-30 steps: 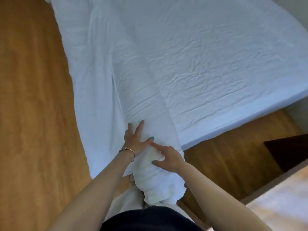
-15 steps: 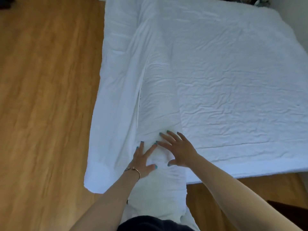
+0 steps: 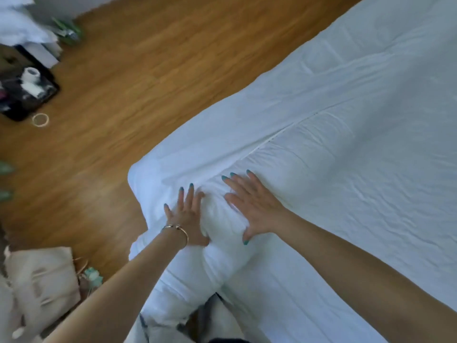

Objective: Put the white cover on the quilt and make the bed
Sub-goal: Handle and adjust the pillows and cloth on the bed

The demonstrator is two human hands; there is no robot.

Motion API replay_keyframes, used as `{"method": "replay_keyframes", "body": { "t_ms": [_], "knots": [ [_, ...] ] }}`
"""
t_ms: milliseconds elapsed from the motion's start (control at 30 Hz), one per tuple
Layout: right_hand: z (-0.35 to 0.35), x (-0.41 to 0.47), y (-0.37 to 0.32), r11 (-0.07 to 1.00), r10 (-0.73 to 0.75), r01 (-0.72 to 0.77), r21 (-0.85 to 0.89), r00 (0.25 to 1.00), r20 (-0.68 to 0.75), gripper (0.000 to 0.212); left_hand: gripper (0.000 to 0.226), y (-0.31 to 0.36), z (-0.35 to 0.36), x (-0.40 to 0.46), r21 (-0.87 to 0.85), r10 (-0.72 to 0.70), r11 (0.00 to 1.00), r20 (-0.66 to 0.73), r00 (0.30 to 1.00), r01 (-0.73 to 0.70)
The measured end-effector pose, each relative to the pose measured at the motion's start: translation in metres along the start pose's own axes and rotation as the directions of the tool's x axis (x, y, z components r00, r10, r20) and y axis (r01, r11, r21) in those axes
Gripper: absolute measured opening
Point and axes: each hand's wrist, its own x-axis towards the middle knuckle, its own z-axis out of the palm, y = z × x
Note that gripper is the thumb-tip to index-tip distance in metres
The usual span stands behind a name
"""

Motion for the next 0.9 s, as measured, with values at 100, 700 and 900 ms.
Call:
{"method": "replay_keyframes", "body": {
  "t_ms": [100,700,900],
  "knots": [
    [-0.014,0.019,-0.003,0.998,-0.06,0.06,0.03,0.998,0.005,0.138,0.14,0.007,0.003,-0.018,-0.103,-0.187,0.976,0.058,0.981,0.192],
    [-0.018,0.038,-0.026,0.994,-0.109,0.103,0.034,0.918,0.381,0.128,0.118,0.006,0.041,-0.02,-0.061,-0.148,0.988,-0.084,0.986,0.143],
    [0.015,-0.023,-0.035,0.996,-0.086,0.083,0.025,0.966,0.244,0.109,0.078,0.057,0.073,-0.053,-0.141,-0.116,0.984,-0.034,0.993,0.11]
  ]
}}
